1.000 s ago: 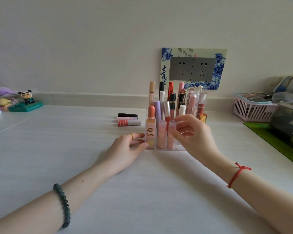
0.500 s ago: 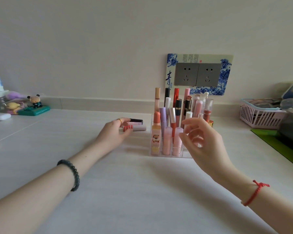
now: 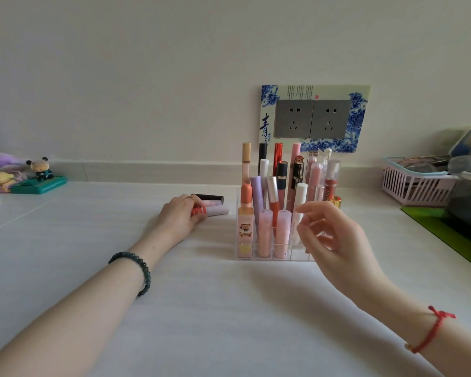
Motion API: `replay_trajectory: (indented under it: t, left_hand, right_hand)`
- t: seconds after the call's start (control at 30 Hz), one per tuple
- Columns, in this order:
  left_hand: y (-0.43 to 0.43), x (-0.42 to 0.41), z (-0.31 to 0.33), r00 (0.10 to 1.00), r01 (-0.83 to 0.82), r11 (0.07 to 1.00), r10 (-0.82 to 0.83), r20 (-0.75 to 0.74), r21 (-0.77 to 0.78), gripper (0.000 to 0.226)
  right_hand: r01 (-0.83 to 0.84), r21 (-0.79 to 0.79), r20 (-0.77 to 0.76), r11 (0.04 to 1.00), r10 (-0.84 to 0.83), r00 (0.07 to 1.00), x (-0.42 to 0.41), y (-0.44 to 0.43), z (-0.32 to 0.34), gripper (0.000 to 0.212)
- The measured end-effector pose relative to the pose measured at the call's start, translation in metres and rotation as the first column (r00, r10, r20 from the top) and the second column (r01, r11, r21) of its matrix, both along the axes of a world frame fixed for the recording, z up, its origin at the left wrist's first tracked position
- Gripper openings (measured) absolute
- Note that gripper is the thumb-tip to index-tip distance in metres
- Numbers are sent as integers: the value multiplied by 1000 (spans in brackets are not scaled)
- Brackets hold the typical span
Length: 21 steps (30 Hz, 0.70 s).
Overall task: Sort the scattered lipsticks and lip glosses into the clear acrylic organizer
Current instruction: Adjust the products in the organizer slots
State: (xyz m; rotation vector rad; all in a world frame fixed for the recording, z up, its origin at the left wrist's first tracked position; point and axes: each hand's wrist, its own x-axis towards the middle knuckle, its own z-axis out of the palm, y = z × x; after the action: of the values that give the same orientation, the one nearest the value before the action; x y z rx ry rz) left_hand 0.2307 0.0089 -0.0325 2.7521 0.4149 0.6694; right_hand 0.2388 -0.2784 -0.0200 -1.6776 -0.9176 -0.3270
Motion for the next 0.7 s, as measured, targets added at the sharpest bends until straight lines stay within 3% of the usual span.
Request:
replay_trajectory:
  t: [0.1, 0.3, 0.43, 0.57, 0.7]
  left_hand:
    - [1, -2, 0, 998, 16, 999, -18, 53, 28, 21]
    - [-6, -17, 29, 899, 160, 958, -41, 437, -239, 16]
    - [-26, -37, 62, 791, 411, 794, -66, 608, -448, 24]
    - [-58, -53, 83, 731, 624, 584, -202, 652, -519, 27]
    - [-87, -56, 84, 774, 610, 571, -280, 567, -549, 23]
  right_hand:
    - [10, 0, -4, 1000, -10, 1000, 1, 0, 1, 29]
    - [24, 9, -2, 1000, -24, 1000, 0, -1, 10, 26]
    - [-2, 10, -22, 1000, 2, 1000, -1, 1, 25, 25]
    - [-58, -12, -33, 998, 57, 998, -4, 2, 41, 24]
    - [-96, -32, -40, 995, 95, 995, -10, 0, 48, 26]
